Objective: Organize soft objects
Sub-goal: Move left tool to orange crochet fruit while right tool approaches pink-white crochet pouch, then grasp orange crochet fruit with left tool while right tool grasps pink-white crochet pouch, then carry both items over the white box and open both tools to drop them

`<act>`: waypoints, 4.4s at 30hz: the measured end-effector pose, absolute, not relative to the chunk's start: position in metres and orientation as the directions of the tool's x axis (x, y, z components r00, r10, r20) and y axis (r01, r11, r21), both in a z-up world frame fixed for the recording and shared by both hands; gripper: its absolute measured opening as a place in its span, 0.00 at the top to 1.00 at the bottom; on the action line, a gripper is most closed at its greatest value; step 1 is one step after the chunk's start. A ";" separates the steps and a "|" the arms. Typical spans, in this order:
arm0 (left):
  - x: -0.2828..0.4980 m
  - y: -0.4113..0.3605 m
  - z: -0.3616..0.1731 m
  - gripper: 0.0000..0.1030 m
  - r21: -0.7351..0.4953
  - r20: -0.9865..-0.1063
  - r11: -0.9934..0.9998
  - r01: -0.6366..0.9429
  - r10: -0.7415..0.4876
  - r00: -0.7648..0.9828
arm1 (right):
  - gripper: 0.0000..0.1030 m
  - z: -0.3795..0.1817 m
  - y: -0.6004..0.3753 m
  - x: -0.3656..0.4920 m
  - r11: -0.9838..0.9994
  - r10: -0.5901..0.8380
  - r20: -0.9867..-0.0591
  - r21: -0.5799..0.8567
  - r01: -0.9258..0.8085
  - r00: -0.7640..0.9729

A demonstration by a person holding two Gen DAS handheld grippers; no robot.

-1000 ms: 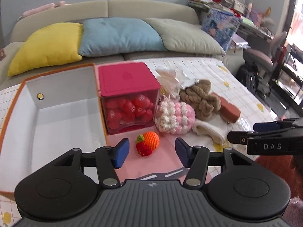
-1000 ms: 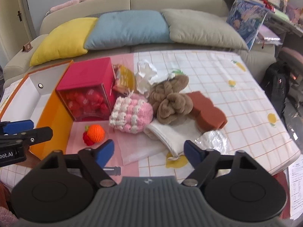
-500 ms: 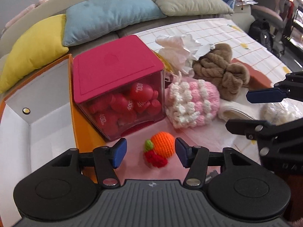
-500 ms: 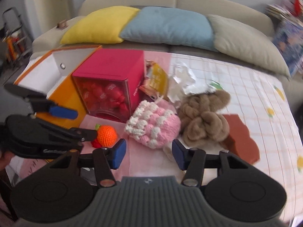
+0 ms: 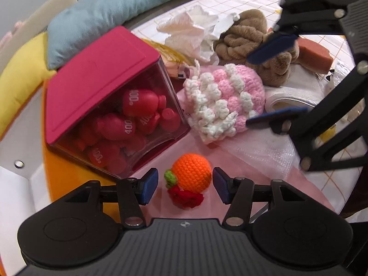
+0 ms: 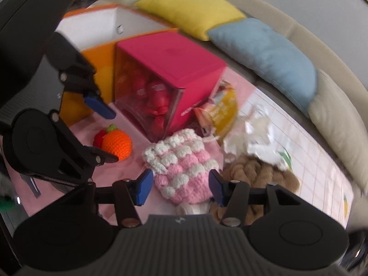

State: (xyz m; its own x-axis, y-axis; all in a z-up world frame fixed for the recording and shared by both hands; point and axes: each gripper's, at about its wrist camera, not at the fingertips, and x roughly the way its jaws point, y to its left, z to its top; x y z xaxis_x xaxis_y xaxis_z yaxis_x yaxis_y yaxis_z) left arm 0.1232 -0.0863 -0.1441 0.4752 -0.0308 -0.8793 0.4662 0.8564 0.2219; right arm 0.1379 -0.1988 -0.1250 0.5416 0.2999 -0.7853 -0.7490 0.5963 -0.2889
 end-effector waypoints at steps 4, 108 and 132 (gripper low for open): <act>0.127 -0.087 -0.147 0.38 0.215 -0.886 0.861 0.460 -0.026 0.462 | 0.38 -0.138 -0.191 0.151 0.537 0.276 -0.798 -0.335 -0.774 0.536; 0.082 0.126 -0.048 0.50 -0.012 -0.914 0.997 0.072 -0.040 0.405 | 0.75 -0.040 -0.023 0.113 0.766 0.439 -0.862 0.211 -0.607 0.254; 0.098 0.123 -0.087 0.31 0.087 -0.960 0.980 0.178 0.035 0.277 | 0.56 -0.092 0.022 0.120 0.540 0.271 -0.949 0.013 -0.841 0.160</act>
State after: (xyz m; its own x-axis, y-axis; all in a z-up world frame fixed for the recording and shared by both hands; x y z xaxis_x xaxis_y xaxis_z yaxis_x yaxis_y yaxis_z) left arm 0.0979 0.1233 -0.0870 0.2774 0.0351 -0.9601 0.1780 0.9801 0.0873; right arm 0.1201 0.0218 -0.0923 0.1600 0.2714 -0.9491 -0.8414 0.5403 0.0127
